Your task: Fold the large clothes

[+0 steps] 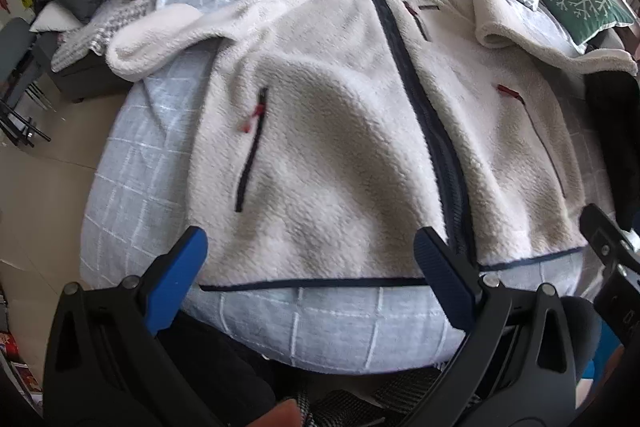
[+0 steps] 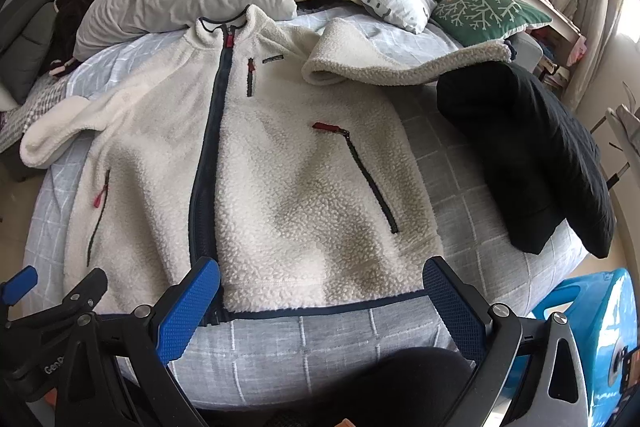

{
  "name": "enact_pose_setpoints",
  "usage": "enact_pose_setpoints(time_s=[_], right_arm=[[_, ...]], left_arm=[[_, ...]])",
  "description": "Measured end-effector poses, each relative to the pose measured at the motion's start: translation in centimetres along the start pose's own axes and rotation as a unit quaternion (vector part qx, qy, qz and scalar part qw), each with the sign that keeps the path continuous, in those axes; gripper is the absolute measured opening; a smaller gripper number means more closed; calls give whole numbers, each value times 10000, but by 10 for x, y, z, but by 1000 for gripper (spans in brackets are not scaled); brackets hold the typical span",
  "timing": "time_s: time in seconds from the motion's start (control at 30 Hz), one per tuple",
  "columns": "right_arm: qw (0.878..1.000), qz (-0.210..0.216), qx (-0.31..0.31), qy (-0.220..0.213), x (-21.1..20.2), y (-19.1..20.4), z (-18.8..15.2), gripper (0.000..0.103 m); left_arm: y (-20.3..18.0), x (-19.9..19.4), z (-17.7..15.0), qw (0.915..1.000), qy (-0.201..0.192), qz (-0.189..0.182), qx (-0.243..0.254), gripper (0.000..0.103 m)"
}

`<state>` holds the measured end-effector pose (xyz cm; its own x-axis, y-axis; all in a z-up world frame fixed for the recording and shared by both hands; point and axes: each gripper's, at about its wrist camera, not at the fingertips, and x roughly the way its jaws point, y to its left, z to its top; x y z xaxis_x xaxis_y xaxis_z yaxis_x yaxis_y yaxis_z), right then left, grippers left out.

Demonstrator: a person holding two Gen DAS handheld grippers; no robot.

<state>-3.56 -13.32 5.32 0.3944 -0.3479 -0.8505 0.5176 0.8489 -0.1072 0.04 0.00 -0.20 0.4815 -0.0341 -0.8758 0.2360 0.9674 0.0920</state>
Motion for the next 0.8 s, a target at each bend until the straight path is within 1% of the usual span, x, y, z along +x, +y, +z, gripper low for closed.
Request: enact_pose_setpoints(time_s=[0.07, 0.2, 0.27, 0.33, 0.4, 0.43, 0.57, 0.67, 0.73, 0.77, 0.8], right_arm=[[10000, -14, -25, -15, 2, -2, 1, 103], [9998, 150, -93, -79, 5, -8, 3, 103], [9997, 201, -122, -89, 8, -13, 5, 103], [9995, 128, -250, -121, 11, -16, 6, 103], [9990, 57, -411, -167, 13, -18, 7, 103], [9987, 90, -466, -162, 16, -20, 7, 103], [9978, 458, -478, 41, 26, -40, 9, 103], [9969, 657, -395, 186, 33, -61, 9, 103], [9952, 920, -183, 271, 39, -83, 10, 103], [9938, 1064, -62, 313, 41, -94, 10, 103], [9922, 1204, 40, 323, 43, -103, 9, 103]], left_arm=[[2, 1, 1, 9999, -127, 97, 52, 102], [9, 7, 4, 9995, -208, -164, 184, 102], [13, 11, 6, 9988, -111, -402, 264, 102], [20, 17, 8, 9971, 71, -713, 256, 102], [26, 21, 10, 9964, 166, -794, 230, 102], [30, 24, 12, 9964, 182, -791, 227, 102], [53, 34, 15, 9973, 236, -674, 182, 102], [77, 46, 15, 9967, 449, -680, -23, 102], [101, 58, 15, 9946, 683, -726, -290, 102], [107, 62, 14, 9937, 748, -755, -344, 102], [116, 65, 13, 9926, 787, -841, -382, 98]])
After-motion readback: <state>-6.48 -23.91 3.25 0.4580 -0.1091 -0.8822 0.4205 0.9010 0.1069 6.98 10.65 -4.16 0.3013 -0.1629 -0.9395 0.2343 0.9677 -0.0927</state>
